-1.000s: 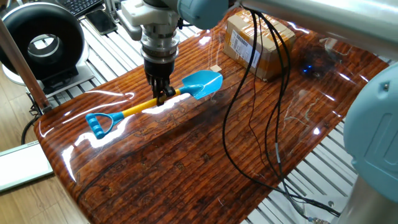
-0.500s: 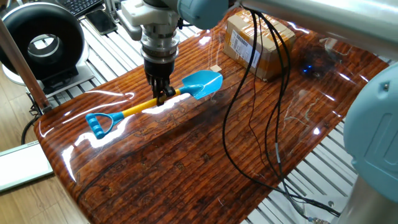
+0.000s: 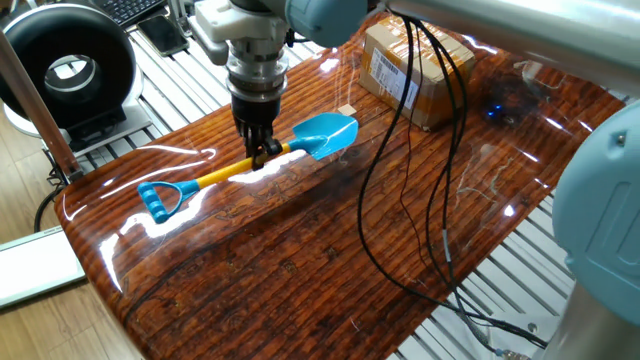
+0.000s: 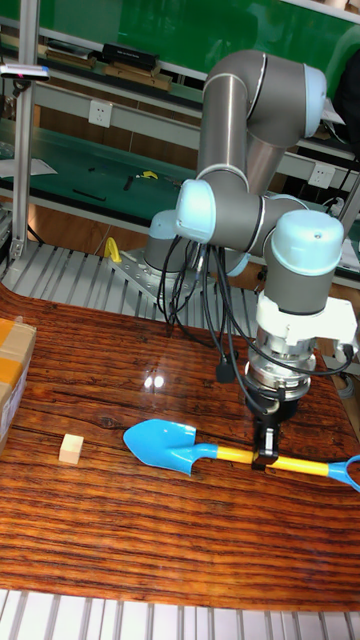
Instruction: Use a shovel to scoop up an object
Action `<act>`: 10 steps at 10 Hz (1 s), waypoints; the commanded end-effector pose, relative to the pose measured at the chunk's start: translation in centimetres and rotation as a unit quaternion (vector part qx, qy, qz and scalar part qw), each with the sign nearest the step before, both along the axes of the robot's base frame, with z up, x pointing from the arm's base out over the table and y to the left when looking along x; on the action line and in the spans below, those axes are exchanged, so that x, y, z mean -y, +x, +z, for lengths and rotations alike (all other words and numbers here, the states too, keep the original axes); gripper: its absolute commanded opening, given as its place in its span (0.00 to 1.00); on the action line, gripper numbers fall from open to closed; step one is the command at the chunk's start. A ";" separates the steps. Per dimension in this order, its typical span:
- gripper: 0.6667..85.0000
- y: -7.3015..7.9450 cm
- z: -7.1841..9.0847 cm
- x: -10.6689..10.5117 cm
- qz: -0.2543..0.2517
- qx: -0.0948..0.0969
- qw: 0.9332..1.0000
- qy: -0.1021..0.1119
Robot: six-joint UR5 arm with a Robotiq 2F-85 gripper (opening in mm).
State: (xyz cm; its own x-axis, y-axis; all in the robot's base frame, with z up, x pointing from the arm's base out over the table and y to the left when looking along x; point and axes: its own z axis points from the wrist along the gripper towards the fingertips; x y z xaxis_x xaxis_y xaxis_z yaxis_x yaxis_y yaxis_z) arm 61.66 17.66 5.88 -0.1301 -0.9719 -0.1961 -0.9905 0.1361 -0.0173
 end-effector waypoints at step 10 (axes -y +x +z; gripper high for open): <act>0.00 0.9 -1.6 2.2 0.022 0.008 0.999 0.040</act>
State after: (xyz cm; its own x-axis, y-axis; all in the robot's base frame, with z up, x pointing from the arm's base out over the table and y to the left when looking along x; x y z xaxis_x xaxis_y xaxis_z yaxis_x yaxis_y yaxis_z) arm 62.25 15.36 4.09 -0.0618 -0.9660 -0.2512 -0.9974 0.0694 -0.0213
